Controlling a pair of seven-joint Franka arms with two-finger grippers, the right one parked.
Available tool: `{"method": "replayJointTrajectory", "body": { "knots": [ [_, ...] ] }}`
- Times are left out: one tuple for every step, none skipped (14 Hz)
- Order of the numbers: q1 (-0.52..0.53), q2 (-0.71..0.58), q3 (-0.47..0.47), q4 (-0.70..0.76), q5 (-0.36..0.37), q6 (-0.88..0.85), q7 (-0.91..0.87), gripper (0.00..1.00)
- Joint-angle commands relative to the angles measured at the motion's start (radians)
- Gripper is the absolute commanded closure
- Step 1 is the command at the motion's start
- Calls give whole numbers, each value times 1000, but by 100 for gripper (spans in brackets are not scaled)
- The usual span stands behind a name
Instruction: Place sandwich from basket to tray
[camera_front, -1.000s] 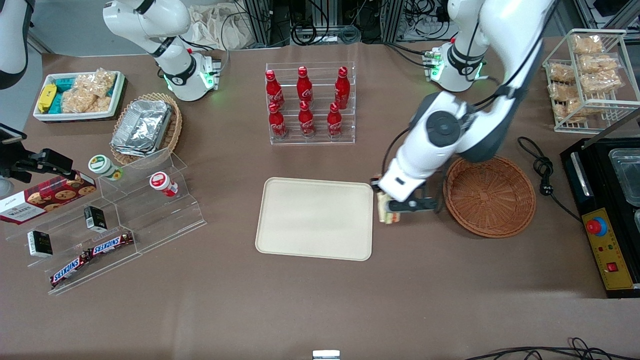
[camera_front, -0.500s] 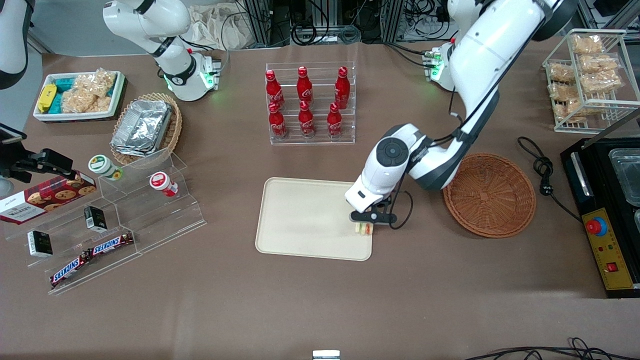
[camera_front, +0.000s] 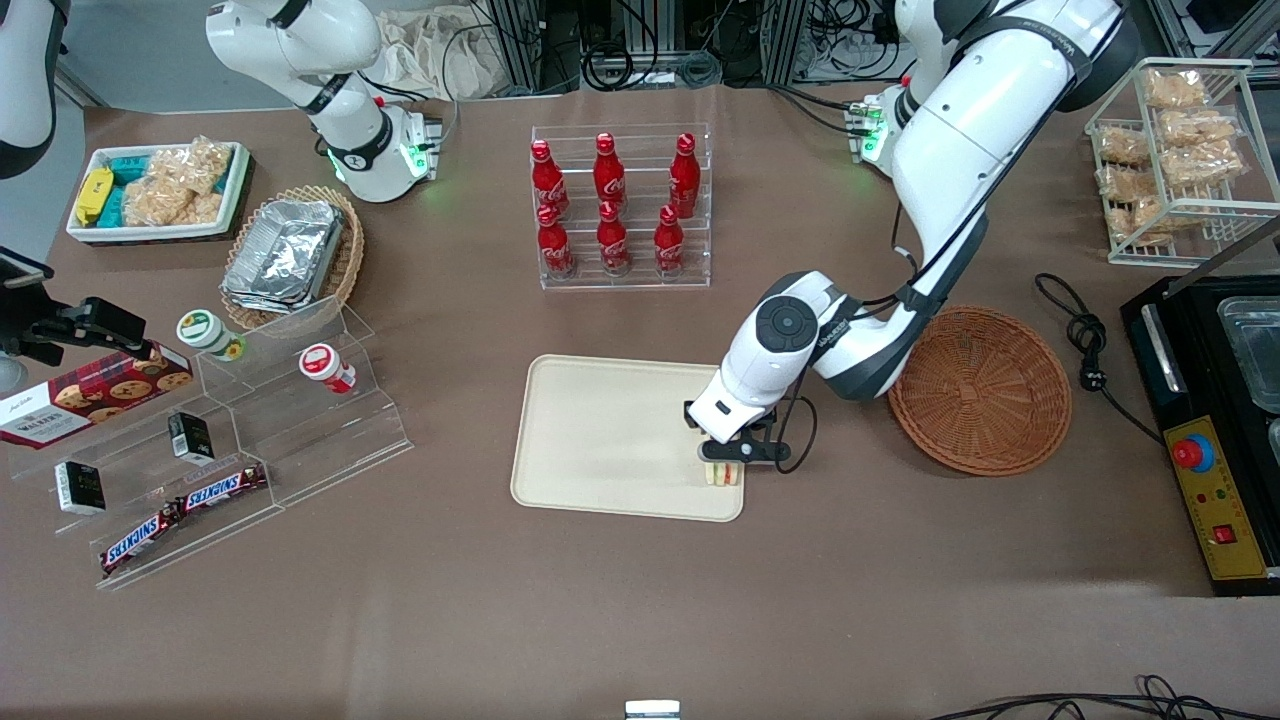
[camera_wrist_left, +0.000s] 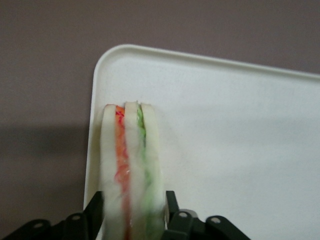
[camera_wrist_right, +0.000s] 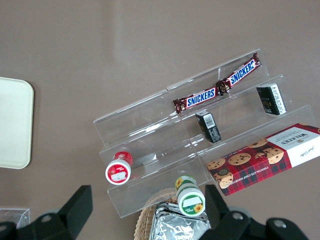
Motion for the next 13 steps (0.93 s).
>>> {"method": "replayJointTrajectory", "body": {
  "knots": [
    [46, -137, -1, -19, 4, -63, -77, 1],
    [90, -175, -12, -21, -2, -106, -74, 1],
    [124, -218, -36, -24, -32, -146, -67, 1],
    [167, -259, -55, -24, -70, -198, -52, 1],
    [202, -299, -70, -22, -101, -264, -20, 1],
    [239, -339, -79, -16, -150, -334, 27, 1],
    [267, -383, -79, -13, -207, -411, 90, 1],
    [287, -433, -76, -7, -253, -492, 159, 1],
    [313, -469, -70, 5, -287, -574, 217, 1],
    [344, -508, -69, 22, -301, -664, 257, 1],
    [385, -532, -70, 44, -301, -750, 290, 1],
    [398, -563, -67, 62, -309, -828, 333, 1],
    [390, -597, -32, 76, -321, -891, 373, 1]
  ]
}}
